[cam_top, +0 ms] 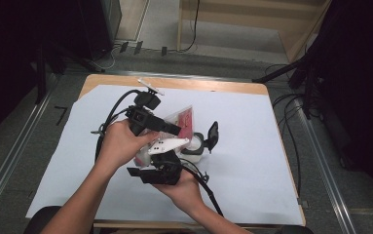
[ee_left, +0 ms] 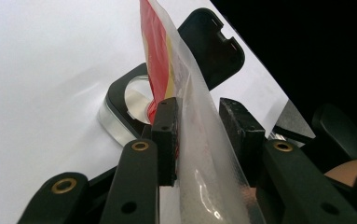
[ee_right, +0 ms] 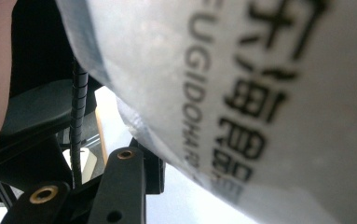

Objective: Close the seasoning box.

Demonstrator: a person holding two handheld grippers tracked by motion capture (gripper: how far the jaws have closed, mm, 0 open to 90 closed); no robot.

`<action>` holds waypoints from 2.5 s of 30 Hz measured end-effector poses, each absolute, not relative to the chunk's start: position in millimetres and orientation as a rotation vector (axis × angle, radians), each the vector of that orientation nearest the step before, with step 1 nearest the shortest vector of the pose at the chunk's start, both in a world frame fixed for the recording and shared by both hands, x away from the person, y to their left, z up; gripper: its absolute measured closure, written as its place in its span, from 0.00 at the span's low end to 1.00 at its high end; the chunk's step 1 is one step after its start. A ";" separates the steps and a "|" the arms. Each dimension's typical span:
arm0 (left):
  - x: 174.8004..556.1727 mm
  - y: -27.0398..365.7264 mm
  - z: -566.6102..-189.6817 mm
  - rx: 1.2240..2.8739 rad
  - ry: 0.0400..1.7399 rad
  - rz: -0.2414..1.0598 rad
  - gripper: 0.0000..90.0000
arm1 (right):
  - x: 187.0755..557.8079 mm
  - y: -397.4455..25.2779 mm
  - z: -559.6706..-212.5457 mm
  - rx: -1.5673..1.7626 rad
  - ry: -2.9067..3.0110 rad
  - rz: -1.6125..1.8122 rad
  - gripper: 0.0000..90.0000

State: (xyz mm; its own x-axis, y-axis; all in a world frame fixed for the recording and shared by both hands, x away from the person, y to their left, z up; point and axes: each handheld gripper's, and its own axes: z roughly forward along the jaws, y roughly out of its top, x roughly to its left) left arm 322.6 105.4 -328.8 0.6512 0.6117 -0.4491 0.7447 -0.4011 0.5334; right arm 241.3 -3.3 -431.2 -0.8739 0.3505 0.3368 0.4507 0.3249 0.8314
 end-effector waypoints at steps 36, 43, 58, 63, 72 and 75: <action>326.7 104.8 -328.6 2.132 1.046 -0.227 0.76 | 244.0 -4.0 -427.6 -0.735 -2.506 -1.568 0.70; 327.1 104.0 -328.4 2.126 1.051 -0.223 0.76 | 245.7 -4.1 -427.1 -0.720 -2.507 -1.564 0.70; 328.6 102.3 -327.4 2.130 1.042 -0.225 0.76 | 246.7 -4.3 -426.3 -0.718 -2.508 -1.564 0.70; 328.8 101.2 -326.5 2.138 1.037 -0.224 0.76 | 246.4 -4.5 -426.1 -0.719 -2.512 -1.567 0.69; 328.3 100.7 -325.3 2.135 1.038 -0.213 0.76 | 245.6 -3.8 -426.0 -0.726 -2.512 -1.585 0.70; 327.4 100.2 -324.8 2.139 1.034 -0.215 0.76 | 244.9 -3.2 -426.5 -0.734 -2.508 -1.593 0.70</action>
State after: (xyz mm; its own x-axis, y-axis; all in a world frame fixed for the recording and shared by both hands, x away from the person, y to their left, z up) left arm 327.4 100.2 -324.8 0.6615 0.6097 -0.4367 0.7332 -0.4032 0.5476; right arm 244.9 -3.2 -426.5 -0.8818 0.3506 0.3156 0.4347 0.3444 0.8321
